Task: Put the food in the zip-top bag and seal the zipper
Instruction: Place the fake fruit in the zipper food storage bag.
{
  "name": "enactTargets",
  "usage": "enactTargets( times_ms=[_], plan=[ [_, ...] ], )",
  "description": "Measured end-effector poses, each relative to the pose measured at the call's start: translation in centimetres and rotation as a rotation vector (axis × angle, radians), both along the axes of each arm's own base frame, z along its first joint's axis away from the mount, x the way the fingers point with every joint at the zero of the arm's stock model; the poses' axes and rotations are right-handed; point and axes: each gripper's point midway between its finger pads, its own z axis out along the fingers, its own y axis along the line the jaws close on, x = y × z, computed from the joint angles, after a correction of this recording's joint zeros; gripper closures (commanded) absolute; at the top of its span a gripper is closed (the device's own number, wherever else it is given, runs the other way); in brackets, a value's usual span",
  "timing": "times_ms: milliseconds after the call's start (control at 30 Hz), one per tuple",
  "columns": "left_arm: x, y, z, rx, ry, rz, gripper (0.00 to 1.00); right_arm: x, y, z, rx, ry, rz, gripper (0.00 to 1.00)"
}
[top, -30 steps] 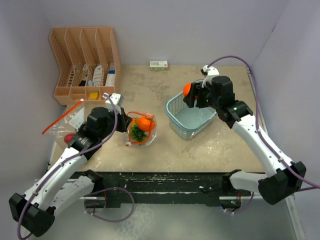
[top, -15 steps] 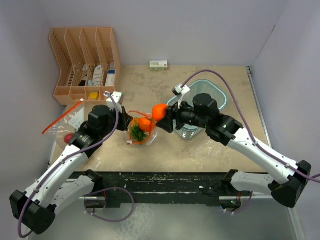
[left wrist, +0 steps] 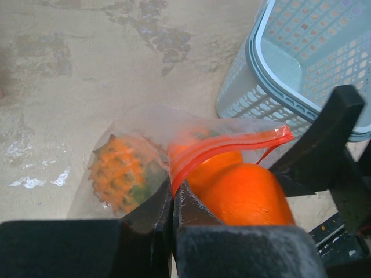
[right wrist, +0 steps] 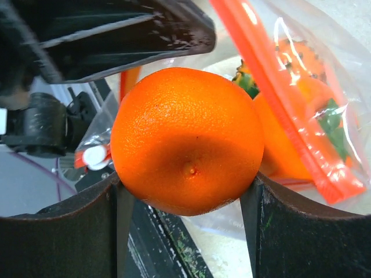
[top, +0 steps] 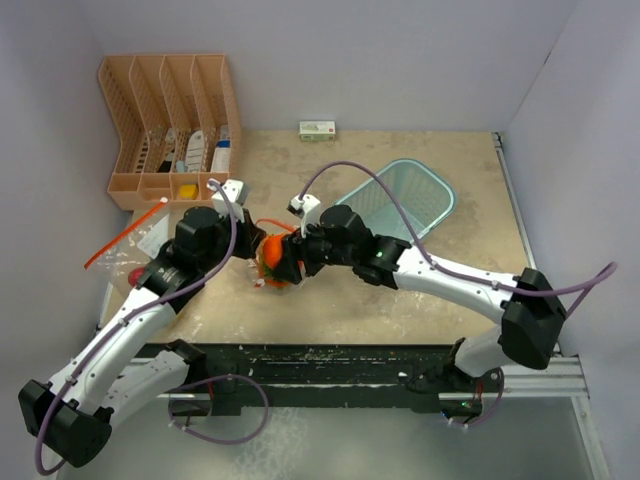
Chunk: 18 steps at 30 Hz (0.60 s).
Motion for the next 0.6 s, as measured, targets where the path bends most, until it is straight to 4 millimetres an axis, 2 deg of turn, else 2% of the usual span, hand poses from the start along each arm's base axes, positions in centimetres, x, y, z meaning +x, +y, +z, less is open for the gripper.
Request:
enactTargets(
  times_ms=[200, 267, 367, 533, 567, 600],
  plan=[
    [-0.3, 0.1, 0.7, -0.004, -0.007, 0.0, 1.0, 1.9, 0.5, -2.0, -0.037, -0.002, -0.078, 0.67],
    [-0.5, 0.3, 0.8, -0.004, -0.006, 0.0, 1.0, 2.6, 0.8, -2.5, -0.053, -0.004, -0.101, 0.62],
    [-0.7, 0.4, 0.9, -0.004, -0.009, 0.004, 1.0, 3.5, 1.5, -2.8, -0.07, -0.003, -0.119, 0.44],
    [-0.6, 0.4, 0.9, -0.002, -0.007, 0.004, 1.0, 3.6, 2.8, -3.3, -0.096, 0.0, -0.113, 0.05],
    [-0.6, 0.4, 0.8, -0.001, -0.004, 0.003, 1.0, 3.4, 2.9, -3.3, -0.1, -0.001, -0.108, 0.0],
    [-0.6, 0.4, 0.7, 0.0, -0.001, 0.002, 1.0, 3.2, 3.1, -3.1, -0.1, -0.001, -0.106, 0.0]
  ],
)
